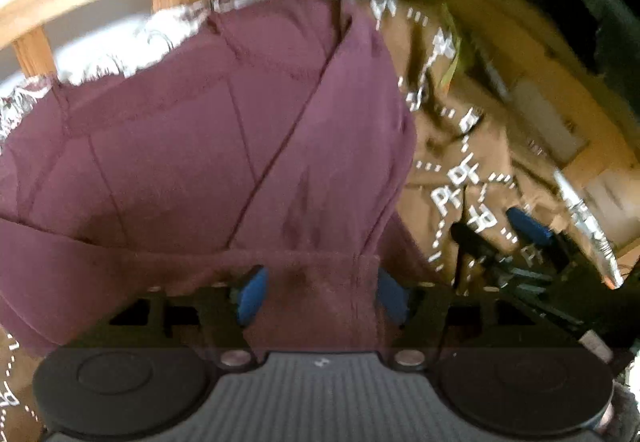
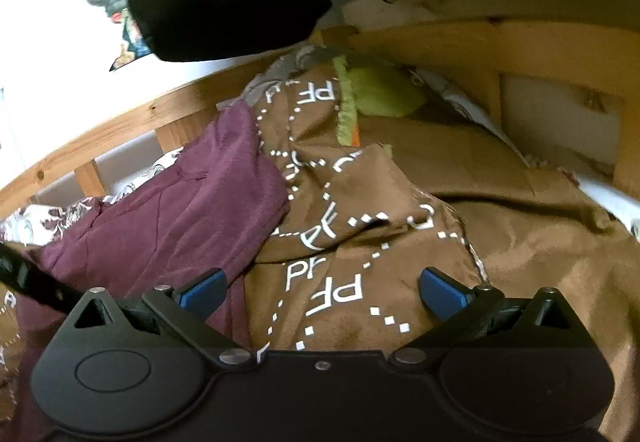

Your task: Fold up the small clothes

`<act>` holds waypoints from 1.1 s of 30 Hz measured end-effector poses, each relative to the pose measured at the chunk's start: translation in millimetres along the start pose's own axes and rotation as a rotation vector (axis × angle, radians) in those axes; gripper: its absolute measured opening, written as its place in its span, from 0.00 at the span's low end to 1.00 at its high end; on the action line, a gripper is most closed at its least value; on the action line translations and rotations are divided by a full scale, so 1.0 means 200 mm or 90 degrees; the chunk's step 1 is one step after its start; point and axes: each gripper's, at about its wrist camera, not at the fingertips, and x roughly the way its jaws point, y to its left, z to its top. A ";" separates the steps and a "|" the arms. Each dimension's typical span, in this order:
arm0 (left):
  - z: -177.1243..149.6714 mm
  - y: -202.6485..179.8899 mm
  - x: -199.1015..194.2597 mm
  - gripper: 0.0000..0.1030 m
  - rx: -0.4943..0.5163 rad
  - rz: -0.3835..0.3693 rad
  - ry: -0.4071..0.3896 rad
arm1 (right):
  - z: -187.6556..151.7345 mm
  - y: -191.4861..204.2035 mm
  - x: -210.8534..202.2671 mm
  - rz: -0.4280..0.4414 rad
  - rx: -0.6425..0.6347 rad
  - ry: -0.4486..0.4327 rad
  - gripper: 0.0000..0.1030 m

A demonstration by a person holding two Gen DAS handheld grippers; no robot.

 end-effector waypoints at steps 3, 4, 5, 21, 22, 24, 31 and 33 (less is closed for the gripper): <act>-0.04 0.09 -0.11 0.77 -0.014 -0.021 -0.053 | -0.02 0.05 -0.02 0.012 -0.026 -0.027 0.99; -0.07 0.13 -0.15 0.83 -0.021 -0.012 -0.079 | -0.03 0.07 -0.03 0.018 -0.033 -0.036 0.99; -0.09 0.18 -0.18 0.85 -0.028 0.003 -0.103 | -0.05 0.09 -0.04 0.030 -0.042 -0.044 0.99; -0.34 1.14 -0.28 0.84 -0.300 0.353 -0.205 | -0.25 0.41 0.03 0.167 -0.215 -0.032 0.77; -0.33 1.16 -0.25 0.84 -0.295 0.357 -0.203 | -0.25 0.39 0.06 0.167 -0.198 -0.017 0.72; -0.30 1.15 -0.20 0.84 -0.274 0.371 -0.205 | -0.24 0.36 0.09 0.169 -0.169 0.003 0.59; -0.21 1.21 -0.04 0.89 -0.309 0.406 -0.215 | -0.24 0.34 0.11 0.201 -0.149 0.021 0.19; -0.19 1.22 -0.02 0.90 -0.328 0.411 -0.216 | -0.23 0.34 0.10 0.200 -0.159 0.018 0.13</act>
